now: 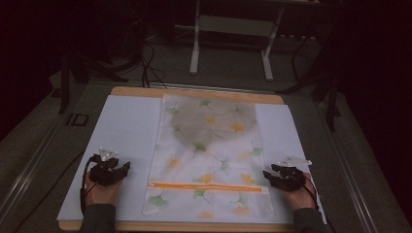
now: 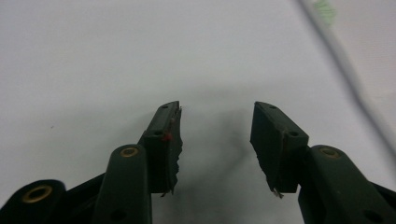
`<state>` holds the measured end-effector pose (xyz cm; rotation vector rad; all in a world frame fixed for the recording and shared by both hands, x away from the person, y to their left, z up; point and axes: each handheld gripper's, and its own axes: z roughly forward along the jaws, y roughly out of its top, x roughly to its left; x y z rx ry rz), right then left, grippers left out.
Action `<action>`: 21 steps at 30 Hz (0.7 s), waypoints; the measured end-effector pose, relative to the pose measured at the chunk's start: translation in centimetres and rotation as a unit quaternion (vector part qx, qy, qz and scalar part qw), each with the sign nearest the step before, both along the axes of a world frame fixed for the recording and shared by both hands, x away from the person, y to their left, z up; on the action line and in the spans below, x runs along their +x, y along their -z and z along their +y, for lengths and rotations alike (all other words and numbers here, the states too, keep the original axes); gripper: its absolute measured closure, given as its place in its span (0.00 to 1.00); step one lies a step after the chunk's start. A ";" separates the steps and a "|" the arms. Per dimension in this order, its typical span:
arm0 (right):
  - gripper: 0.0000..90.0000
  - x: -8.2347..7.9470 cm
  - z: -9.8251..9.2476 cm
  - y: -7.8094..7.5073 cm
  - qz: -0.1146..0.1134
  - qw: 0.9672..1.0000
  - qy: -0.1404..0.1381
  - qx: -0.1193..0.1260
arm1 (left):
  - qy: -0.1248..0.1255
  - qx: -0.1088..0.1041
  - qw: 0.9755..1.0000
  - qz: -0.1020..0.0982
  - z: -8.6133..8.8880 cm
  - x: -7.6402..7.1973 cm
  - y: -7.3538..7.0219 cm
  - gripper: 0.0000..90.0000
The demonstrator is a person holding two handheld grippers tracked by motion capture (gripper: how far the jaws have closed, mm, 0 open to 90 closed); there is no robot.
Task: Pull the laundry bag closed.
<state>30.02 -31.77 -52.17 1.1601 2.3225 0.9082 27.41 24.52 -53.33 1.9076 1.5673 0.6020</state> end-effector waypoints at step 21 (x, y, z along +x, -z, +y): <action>0.56 -0.4 2.3 -0.6 0.011 0.999 -0.044 -0.017 | 0.033 -0.009 0.999 -0.034 0.7 -0.7 -0.4 0.57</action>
